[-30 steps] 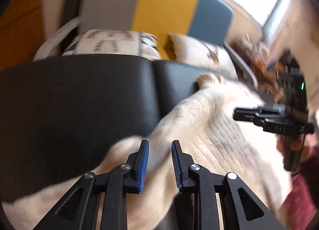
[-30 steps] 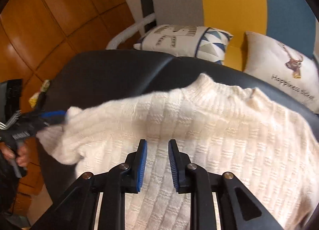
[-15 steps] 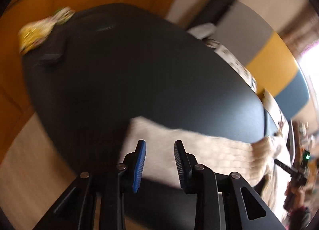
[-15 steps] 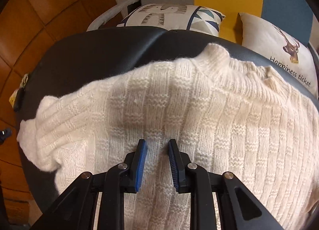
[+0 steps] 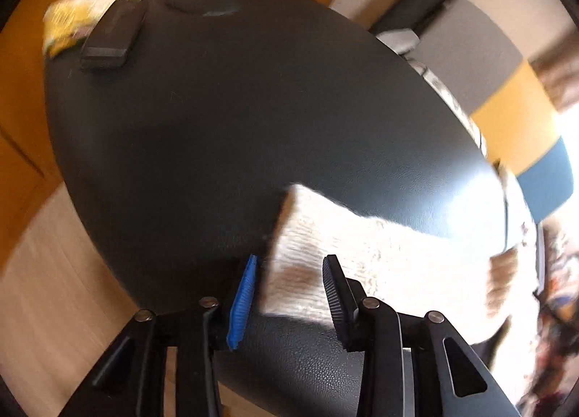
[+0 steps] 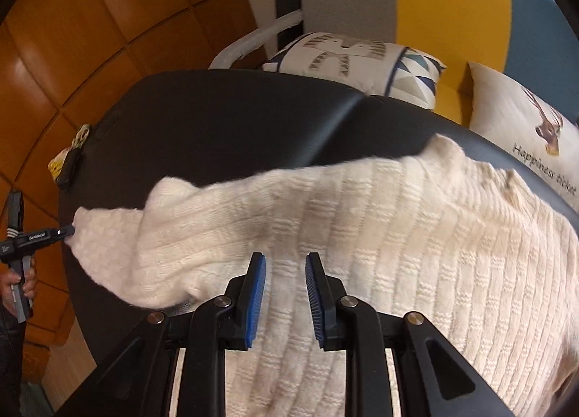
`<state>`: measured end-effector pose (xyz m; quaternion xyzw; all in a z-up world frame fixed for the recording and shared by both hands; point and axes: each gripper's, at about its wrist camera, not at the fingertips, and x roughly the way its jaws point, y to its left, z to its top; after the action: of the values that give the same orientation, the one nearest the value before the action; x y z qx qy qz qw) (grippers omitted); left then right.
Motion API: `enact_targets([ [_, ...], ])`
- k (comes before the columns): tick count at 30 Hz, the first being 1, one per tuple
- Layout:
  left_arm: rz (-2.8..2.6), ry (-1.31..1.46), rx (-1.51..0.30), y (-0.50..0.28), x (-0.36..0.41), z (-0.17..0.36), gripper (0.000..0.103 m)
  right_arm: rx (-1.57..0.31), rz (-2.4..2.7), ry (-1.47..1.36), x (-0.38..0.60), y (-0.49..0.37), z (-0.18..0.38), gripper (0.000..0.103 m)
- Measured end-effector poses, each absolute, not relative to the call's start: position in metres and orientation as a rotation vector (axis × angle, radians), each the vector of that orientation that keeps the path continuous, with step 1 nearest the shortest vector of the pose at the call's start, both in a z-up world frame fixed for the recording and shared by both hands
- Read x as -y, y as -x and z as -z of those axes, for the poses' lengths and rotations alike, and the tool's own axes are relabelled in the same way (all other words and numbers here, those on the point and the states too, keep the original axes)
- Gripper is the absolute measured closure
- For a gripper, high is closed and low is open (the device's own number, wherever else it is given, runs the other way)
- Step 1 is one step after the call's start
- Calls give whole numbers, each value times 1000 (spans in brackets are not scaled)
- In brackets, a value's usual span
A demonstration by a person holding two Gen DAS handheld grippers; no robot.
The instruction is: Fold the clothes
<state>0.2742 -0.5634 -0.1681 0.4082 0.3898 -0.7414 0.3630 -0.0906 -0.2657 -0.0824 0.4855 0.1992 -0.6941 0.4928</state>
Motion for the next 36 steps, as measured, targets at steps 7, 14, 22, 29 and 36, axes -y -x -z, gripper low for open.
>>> enact_targets([
  [7, 1867, -818, -1048, -273, 568, 147, 100, -610, 1764, -1211, 300, 94, 114, 81],
  [14, 1856, -625, -975, -274, 583, 94, 100, -619, 1926, -1211, 324, 117, 126, 81],
  [22, 1861, -718, -828, -229, 612, 81, 100, -588, 1945, -1248, 344, 151, 128, 77],
  [29, 1707, -897, -882, -246, 617, 141, 100, -240, 1965, -1242, 295, 197, 81, 77],
  [36, 1724, -988, -862, -264, 612, 140, 98, 43, 1798, -1446, 253, 291, 68, 75],
])
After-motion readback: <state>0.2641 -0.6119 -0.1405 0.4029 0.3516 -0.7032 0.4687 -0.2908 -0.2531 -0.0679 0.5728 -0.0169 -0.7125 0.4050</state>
